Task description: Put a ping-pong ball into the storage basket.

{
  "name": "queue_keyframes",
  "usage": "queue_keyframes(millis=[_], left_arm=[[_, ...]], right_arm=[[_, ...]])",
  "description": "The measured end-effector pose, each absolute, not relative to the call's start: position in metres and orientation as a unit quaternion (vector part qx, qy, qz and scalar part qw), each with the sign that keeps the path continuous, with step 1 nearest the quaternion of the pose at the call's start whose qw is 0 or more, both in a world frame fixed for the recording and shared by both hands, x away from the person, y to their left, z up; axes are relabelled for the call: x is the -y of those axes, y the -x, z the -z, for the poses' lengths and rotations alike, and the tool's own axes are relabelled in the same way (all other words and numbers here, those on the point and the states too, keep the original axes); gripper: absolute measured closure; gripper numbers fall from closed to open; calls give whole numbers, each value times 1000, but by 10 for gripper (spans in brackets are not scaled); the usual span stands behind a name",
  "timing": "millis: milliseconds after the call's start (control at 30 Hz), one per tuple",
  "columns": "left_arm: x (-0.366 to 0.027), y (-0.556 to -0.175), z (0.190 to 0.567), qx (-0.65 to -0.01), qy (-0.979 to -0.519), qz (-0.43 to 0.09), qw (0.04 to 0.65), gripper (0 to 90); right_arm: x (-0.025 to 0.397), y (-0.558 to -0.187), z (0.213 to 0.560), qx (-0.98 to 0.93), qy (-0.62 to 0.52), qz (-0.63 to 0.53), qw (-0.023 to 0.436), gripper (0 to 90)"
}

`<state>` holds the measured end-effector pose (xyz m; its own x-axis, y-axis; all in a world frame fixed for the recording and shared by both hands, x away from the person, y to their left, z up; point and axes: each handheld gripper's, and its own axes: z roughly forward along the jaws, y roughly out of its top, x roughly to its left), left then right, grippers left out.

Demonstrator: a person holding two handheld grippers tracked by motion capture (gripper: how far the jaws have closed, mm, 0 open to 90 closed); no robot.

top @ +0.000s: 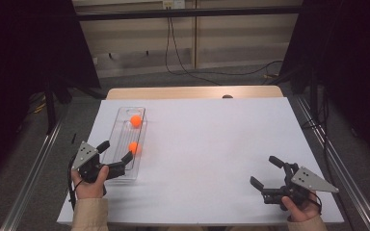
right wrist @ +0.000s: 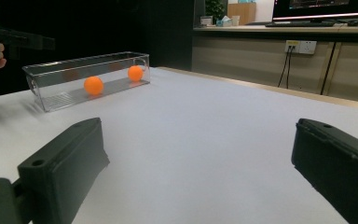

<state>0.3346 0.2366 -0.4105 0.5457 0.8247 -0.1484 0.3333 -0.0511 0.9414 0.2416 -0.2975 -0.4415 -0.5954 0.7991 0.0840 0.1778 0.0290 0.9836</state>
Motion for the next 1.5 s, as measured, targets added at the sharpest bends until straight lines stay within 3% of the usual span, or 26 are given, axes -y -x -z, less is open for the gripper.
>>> queue_keyframes(millis=[1500], left_arm=[[-235, -327, 430, -406, -704, -218, 541, 28]], right_arm=[[296, -242, 443, -674, -364, -588, 259, 23]])
